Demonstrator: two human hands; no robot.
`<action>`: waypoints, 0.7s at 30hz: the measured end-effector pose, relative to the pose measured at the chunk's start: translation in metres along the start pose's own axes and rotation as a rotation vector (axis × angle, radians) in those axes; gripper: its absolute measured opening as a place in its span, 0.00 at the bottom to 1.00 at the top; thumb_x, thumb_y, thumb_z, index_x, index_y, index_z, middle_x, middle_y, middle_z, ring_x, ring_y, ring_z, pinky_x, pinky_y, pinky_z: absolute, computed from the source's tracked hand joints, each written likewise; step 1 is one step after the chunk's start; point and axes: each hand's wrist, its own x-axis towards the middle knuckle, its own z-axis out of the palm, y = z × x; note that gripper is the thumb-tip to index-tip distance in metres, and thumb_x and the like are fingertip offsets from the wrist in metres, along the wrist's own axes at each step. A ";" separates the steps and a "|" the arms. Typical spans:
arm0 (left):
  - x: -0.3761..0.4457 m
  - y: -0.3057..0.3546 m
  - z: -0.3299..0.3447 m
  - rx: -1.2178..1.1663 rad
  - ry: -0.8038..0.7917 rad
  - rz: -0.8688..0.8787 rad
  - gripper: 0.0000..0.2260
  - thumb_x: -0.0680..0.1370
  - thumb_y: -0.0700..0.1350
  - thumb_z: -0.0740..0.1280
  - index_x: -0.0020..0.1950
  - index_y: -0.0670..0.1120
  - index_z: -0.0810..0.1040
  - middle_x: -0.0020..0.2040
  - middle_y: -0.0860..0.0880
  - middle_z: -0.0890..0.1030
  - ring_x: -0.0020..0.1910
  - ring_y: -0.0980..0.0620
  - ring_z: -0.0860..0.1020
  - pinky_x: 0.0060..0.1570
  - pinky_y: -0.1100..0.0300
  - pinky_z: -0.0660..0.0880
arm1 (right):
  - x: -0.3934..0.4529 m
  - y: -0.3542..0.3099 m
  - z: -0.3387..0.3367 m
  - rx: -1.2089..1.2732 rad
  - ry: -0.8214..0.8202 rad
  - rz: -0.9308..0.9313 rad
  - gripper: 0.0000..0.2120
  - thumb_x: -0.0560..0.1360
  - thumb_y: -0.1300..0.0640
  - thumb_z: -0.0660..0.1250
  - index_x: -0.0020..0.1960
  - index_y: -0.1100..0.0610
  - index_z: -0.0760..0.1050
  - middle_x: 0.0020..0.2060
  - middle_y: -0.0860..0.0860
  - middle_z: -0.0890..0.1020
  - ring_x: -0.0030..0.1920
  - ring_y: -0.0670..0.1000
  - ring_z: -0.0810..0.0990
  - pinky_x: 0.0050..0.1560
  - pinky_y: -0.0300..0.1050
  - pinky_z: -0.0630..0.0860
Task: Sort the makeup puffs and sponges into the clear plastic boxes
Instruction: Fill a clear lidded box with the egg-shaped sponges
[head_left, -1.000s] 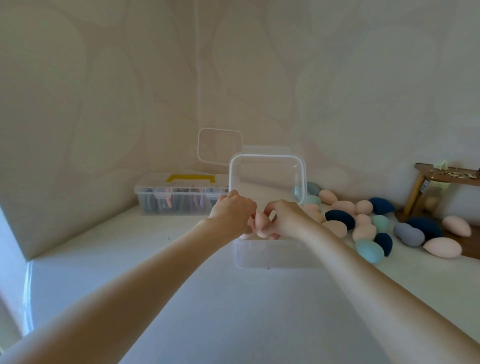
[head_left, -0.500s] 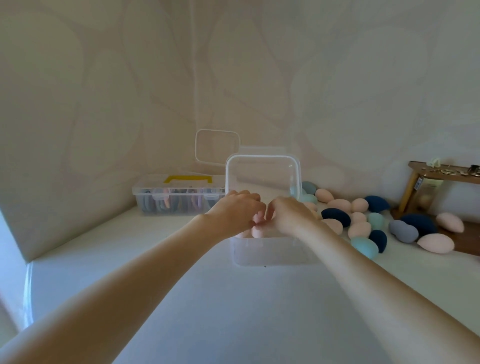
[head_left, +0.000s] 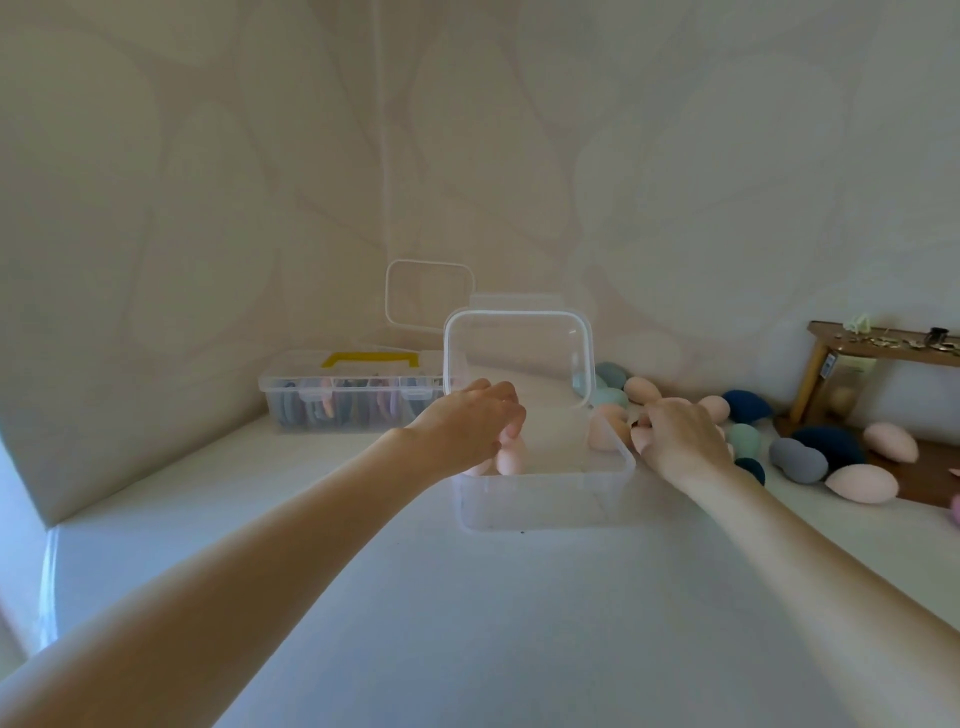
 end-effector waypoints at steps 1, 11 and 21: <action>0.000 0.000 0.001 0.007 0.006 0.004 0.12 0.79 0.40 0.61 0.61 0.49 0.73 0.67 0.51 0.68 0.61 0.50 0.70 0.61 0.59 0.70 | 0.002 -0.003 -0.007 0.043 0.027 -0.043 0.06 0.77 0.54 0.56 0.47 0.55 0.71 0.46 0.54 0.77 0.41 0.56 0.72 0.43 0.50 0.72; 0.000 -0.001 0.005 0.016 0.017 0.008 0.16 0.78 0.36 0.60 0.64 0.49 0.71 0.68 0.50 0.67 0.61 0.50 0.70 0.61 0.60 0.69 | -0.034 -0.069 -0.039 0.210 -0.425 -0.310 0.11 0.73 0.61 0.65 0.55 0.56 0.74 0.40 0.46 0.76 0.42 0.49 0.75 0.39 0.34 0.72; 0.002 0.001 0.005 0.048 0.010 0.001 0.17 0.79 0.38 0.59 0.67 0.49 0.69 0.68 0.48 0.67 0.63 0.48 0.70 0.65 0.59 0.67 | -0.037 -0.078 -0.008 0.007 -0.291 -0.302 0.08 0.75 0.59 0.58 0.53 0.58 0.71 0.44 0.50 0.74 0.44 0.49 0.69 0.37 0.36 0.63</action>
